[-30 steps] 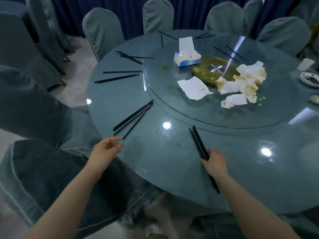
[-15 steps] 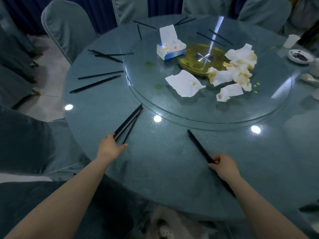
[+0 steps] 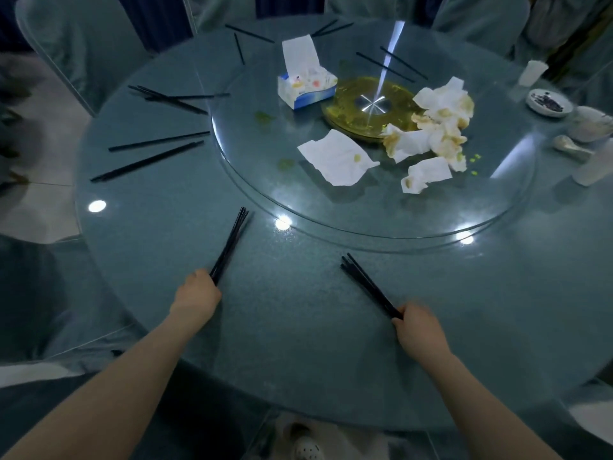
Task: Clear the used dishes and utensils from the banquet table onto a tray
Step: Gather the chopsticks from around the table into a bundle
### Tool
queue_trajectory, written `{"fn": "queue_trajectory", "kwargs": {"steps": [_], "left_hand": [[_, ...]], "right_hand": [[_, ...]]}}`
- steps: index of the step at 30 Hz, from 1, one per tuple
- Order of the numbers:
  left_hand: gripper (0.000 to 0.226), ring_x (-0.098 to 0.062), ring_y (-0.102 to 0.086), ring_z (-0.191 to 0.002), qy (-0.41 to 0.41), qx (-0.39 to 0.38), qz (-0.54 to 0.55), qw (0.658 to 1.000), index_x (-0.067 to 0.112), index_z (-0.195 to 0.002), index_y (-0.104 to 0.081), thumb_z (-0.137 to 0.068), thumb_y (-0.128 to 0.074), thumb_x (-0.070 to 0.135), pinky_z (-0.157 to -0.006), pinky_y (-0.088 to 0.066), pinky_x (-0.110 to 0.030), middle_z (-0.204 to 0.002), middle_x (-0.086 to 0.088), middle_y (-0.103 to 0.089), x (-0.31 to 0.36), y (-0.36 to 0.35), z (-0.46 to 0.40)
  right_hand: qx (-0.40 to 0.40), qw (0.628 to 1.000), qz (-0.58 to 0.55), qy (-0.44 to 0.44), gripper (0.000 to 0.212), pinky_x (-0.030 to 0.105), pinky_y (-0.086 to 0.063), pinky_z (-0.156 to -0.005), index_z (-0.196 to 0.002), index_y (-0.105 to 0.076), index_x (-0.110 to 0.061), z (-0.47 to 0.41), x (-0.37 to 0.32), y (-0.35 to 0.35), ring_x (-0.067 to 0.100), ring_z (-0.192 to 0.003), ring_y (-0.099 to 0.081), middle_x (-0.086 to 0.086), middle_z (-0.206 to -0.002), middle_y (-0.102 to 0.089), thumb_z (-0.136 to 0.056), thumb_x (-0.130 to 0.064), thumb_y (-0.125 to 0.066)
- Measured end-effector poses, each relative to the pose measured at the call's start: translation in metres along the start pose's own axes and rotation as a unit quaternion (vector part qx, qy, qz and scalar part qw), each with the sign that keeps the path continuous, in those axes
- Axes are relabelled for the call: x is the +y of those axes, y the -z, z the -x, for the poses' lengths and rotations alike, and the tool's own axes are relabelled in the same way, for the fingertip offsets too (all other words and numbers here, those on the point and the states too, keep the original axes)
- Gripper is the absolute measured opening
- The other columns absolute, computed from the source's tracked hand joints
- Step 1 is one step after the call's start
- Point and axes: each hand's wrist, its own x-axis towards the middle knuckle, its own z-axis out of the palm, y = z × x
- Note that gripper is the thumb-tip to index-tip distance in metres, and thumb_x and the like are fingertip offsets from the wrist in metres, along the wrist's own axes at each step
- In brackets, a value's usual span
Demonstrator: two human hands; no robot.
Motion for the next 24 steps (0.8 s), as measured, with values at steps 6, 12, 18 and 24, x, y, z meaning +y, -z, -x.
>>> {"fn": "queue_trajectory", "kwargs": {"steps": [6,12,18,24], "left_hand": [[0.026,-0.017,-0.050,-0.112,-0.079,0.031,-0.198,0.976,0.003,-0.122,-0.034,-0.096,-0.038,0.005,-0.089,-0.045,-0.024,-0.125,-0.010,-0.046,-0.003,-0.017,0.015],[0.023,-0.028,-0.054,-0.094,-0.074,0.032,-0.119,0.990,-0.004,-0.111,-0.045,-0.089,-0.050,-0.001,-0.076,-0.050,-0.031,-0.110,-0.018,-0.051,-0.005,-0.013,0.036],[0.034,-0.037,-0.058,-0.099,-0.020,0.012,-0.049,0.999,-0.007,-0.116,-0.041,-0.103,-0.036,0.023,-0.081,-0.048,-0.043,-0.121,-0.024,-0.047,0.003,-0.023,0.051],[0.024,-0.029,-0.055,-0.085,0.022,-0.039,0.046,0.998,0.002,-0.085,-0.052,-0.098,-0.039,0.018,-0.071,-0.041,-0.033,-0.098,-0.018,-0.059,0.003,-0.014,0.049]], "right_hand": [[0.039,0.979,0.180,0.092,0.027,0.026,-0.037,-0.082,-0.119,-0.045,-0.009,0.016,-0.003,-0.014,0.023,-0.107,-0.049,0.010,-0.118,-0.049,-0.096,-0.003,-0.032],[0.041,0.978,0.182,0.092,0.026,0.023,-0.041,-0.083,-0.119,-0.039,-0.009,0.019,-0.004,-0.013,0.020,-0.105,-0.049,0.009,-0.118,-0.047,-0.096,-0.001,-0.031],[0.022,0.963,0.232,0.133,0.026,0.029,-0.045,-0.080,-0.114,-0.048,-0.001,0.021,-0.005,-0.007,0.025,-0.100,-0.052,0.015,-0.112,-0.050,-0.089,0.003,-0.045],[-0.006,0.995,0.033,0.091,0.015,0.033,-0.039,-0.052,-0.095,-0.040,-0.005,0.025,-0.017,0.016,0.027,-0.062,-0.052,0.011,-0.074,-0.056,-0.088,-0.005,-0.054]]}}
